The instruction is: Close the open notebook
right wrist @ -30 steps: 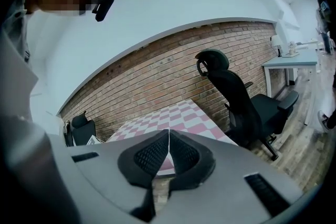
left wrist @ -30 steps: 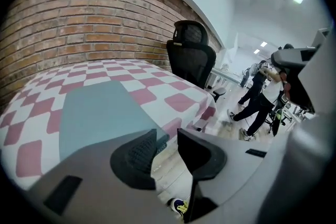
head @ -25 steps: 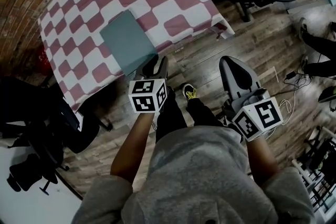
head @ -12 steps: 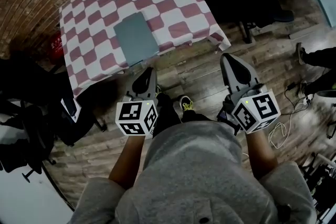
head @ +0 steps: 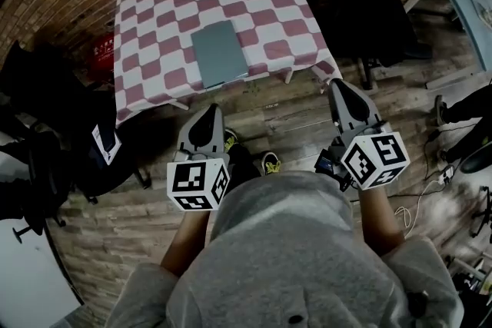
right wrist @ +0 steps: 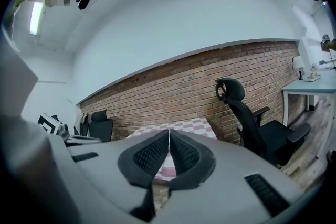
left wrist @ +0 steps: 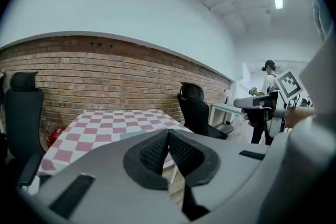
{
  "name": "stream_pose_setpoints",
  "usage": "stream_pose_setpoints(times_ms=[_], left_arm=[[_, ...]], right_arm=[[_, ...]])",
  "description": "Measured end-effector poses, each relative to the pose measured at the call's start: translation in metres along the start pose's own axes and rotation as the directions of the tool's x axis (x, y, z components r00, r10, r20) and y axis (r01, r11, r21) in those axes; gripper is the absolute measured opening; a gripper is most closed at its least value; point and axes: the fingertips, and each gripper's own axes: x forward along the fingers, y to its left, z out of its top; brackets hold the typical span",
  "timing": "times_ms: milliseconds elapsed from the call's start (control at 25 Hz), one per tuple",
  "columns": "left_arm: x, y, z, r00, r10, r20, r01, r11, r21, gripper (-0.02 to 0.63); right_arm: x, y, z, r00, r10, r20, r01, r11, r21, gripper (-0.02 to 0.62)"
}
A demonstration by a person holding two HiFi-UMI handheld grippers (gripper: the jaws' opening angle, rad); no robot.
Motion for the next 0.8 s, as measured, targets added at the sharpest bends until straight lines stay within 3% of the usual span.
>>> stream_pose_setpoints(times_ms=[320, 800], left_arm=[[-0.035, 0.016, -0.002, 0.996, 0.076, 0.035, -0.075, 0.997, -0.037, 0.011], [-0.040, 0.001, 0.007, 0.995, 0.073, 0.075, -0.070, 0.997, -0.037, 0.011]], right_arm=[[0.002, 0.028, 0.005, 0.998, 0.065, 0.012, -0.064, 0.997, -0.029, 0.026], [-0.002, 0.036, 0.002, 0.995, 0.103, -0.005, -0.103, 0.992, -0.067, 0.026]])
